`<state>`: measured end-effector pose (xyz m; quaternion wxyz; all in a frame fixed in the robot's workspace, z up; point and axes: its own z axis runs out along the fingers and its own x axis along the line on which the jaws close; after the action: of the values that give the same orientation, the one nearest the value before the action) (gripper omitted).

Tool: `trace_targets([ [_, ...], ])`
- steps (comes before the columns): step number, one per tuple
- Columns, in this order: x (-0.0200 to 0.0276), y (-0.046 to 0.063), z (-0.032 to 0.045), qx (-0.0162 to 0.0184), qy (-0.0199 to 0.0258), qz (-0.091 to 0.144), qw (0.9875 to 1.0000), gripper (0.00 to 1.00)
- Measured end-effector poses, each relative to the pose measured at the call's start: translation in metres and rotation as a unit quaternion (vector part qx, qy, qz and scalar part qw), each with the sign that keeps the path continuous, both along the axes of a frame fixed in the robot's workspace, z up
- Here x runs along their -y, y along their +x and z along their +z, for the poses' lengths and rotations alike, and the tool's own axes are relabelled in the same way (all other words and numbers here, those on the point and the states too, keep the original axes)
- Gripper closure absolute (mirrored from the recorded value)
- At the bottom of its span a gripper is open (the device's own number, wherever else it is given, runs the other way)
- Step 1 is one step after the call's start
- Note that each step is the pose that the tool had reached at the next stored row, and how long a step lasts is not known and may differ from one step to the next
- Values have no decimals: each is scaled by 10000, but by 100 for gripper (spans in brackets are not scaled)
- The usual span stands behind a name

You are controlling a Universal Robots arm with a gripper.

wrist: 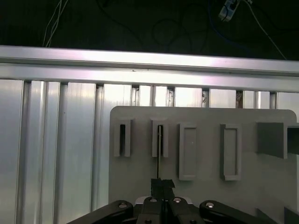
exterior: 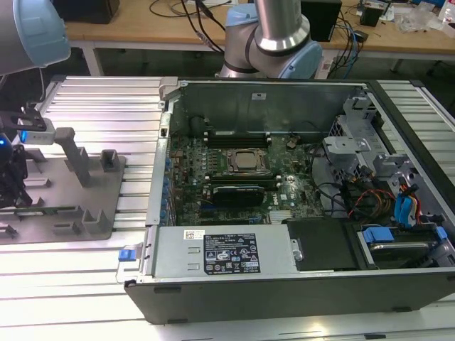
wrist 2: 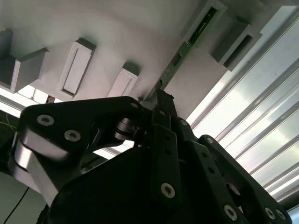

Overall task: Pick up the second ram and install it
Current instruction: 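Pick up the second ram and move it above second insertion slot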

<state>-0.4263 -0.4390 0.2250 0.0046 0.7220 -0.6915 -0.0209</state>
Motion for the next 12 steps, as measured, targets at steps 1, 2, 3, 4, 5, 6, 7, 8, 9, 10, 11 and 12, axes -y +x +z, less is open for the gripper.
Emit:
trace_targets([
  [1, 0, 0, 0, 0, 0, 0, 10000, 79],
  [2, 0, 0, 0, 0, 0, 0, 10000, 73],
  [3, -1, -5, -2, 3, 1, 0, 10000, 65],
  [4, -1, -17, -13, 43, 1, 0, 10000, 65],
  [5, 0, -30, -26, 83, 0, 1, 10000, 65],
  [6, -1, -39, -53, 111, 1, 2, 9999, 65],
  [7, -9, -41, -68, 110, 0, 1, 9999, 65],
  [8, -15, -42, -79, 110, 0, 1, 9999, 65],
  [9, -32, -47, -114, 110, -3, 1, 9999, 65],
  [10, -51, -68, -141, 109, -15, 1, 9999, 65],
  [11, -62, -89, -166, 107, -54, 1, 9999, 65],
  [12, -61, -89, -181, 104, -68, 2, 9999, 65],
])
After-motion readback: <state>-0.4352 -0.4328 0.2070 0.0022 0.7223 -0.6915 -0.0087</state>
